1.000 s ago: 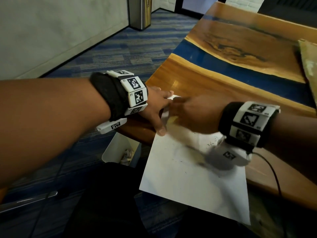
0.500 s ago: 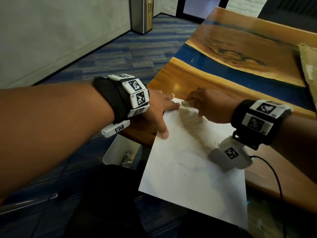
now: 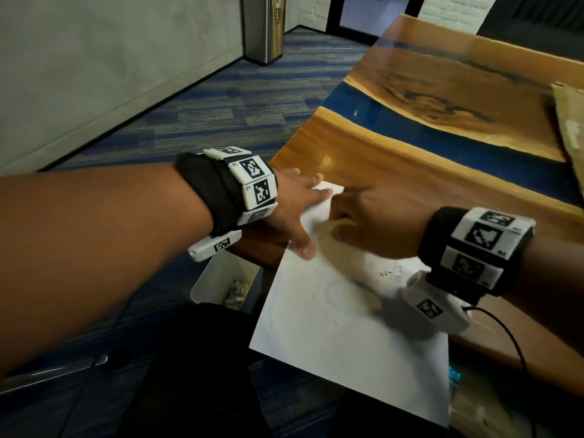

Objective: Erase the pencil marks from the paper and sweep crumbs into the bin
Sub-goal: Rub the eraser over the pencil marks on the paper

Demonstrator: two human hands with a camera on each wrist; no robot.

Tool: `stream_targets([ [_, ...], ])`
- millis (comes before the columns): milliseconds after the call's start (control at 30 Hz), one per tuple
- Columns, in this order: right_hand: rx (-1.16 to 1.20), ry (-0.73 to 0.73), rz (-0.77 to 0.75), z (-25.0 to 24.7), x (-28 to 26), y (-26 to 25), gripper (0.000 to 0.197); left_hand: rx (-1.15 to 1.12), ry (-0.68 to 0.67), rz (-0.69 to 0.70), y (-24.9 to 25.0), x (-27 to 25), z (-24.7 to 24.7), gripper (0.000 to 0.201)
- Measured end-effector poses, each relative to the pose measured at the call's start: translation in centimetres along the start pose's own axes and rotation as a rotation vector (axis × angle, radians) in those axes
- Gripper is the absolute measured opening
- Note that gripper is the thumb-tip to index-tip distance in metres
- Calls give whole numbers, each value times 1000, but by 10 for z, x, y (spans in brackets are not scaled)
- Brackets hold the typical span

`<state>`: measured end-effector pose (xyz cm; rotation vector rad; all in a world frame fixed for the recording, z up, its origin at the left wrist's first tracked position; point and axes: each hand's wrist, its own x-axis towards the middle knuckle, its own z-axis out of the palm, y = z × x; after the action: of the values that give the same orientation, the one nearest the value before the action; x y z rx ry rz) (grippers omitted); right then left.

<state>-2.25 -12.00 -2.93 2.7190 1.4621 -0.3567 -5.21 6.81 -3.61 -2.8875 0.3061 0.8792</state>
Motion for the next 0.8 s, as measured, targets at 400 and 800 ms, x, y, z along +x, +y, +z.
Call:
stream_targets([
  [400,-20,-33,-90,-4,6,-4,19,-8,0,15,-1,1,-2,128],
  [800,-116,33,101,-8,18,24,22,25,-3,-7,3,-1,-3,125],
])
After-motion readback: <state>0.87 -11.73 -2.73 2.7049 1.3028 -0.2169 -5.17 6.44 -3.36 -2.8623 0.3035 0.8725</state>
